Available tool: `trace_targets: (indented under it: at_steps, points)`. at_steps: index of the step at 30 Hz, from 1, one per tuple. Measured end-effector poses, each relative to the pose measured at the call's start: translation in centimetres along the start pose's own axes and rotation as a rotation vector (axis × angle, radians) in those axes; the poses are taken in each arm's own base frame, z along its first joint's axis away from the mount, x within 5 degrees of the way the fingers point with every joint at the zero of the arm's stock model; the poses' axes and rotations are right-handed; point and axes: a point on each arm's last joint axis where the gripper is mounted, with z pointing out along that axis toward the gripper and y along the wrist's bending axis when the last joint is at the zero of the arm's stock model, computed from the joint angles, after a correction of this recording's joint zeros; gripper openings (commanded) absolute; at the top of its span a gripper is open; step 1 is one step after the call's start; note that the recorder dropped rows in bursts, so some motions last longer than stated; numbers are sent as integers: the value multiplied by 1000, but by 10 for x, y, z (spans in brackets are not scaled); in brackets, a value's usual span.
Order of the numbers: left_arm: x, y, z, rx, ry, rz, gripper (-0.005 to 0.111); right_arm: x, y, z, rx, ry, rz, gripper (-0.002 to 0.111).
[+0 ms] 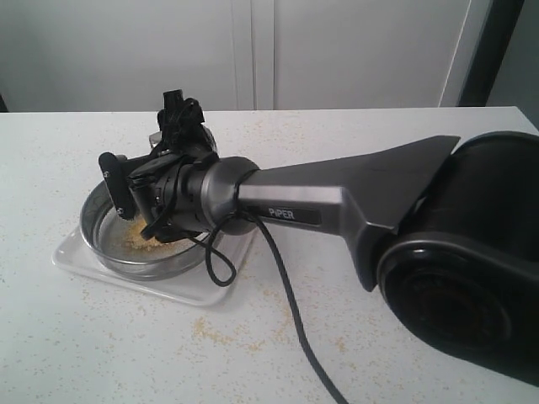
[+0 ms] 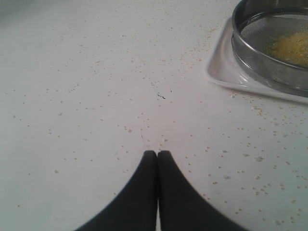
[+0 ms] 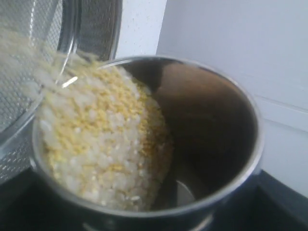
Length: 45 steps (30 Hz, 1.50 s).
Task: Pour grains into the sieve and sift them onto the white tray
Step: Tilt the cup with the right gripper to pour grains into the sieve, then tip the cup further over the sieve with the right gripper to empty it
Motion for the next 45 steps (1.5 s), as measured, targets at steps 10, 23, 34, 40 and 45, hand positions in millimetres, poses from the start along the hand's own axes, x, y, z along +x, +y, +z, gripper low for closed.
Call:
trace_targets:
  at_steps: [10,23,34,40,45]
  points:
    - [0,0,0,0,0,0,0,-1,-2,-3,32,24,-39,0]
    - [0,0,0,0,0,0,0,-4,7,-2,24,45,-94,0]
    - [0,0,0,0,0,0,0,-8,22,1,14,87,-189,0]
    - [0,0,0,0,0,0,0,-5,17,2,59,122,-231,0]
    - [0,0,0,0,0,0,0,-5,15,1,79,131,-248,0]
